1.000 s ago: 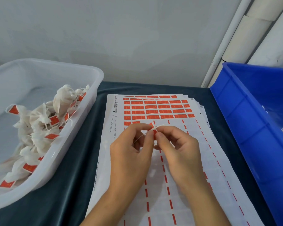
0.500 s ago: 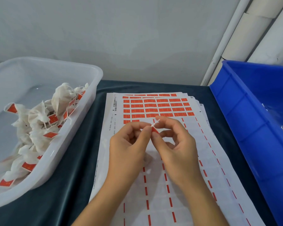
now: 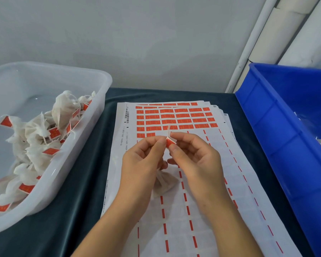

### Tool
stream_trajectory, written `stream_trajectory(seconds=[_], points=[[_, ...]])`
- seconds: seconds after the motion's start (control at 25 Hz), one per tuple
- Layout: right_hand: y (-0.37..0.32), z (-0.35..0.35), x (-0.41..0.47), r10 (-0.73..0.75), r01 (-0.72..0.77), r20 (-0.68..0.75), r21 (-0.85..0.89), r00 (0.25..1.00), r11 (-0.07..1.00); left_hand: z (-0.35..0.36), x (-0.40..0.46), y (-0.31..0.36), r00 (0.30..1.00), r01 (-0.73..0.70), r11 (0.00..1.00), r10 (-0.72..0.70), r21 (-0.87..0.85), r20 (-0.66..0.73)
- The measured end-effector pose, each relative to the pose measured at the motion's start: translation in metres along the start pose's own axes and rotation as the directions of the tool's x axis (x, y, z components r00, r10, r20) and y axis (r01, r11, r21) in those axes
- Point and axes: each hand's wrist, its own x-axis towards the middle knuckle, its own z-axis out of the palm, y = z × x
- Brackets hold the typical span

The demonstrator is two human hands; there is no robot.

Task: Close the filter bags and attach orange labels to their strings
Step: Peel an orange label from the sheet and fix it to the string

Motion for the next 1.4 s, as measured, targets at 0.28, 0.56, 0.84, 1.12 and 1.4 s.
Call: stream_trajectory(seconds=[0.28, 0.56, 0.84, 1.12, 1.4], points=[[0.0014, 0.0007, 0.0016, 0.002, -0.002, -0.026, 0.001, 1.0, 1.0, 0.0011, 0.0004, -0.0005, 1.0, 0.013, 1.0, -0.014, -0.011, -0.023], [0.0011, 0.0012, 0.0014, 0.004, -0.003, -0.03, 0.016, 1.0, 1.0, 0.0011, 0.0005, -0.0002, 0.999, 0.017, 1.0, -0.018, -0.019, -0.033], [-0.0005, 0.001, 0.0011, 0.001, 0.0, -0.035, 0.027, 0.999, 1.0, 0.0019, 0.0011, -0.0003, 0.999, 0.014, 1.0, -0.015, -0.022, -0.038], [0.0008, 0.0009, 0.001, -0.011, 0.01, -0.049, -0.003, 0.999, 1.0, 0.0008, 0.0011, -0.0014, 1.0, 0.003, 1.0, -0.003, -0.021, -0.027], [0.0002, 0.0004, -0.0007, 0.022, -0.022, 0.001, 0.031, 1.0, 0.999, 0.0019, -0.0003, 0.0007, 0.999, 0.008, 1.0, -0.008, -0.01, -0.043]])
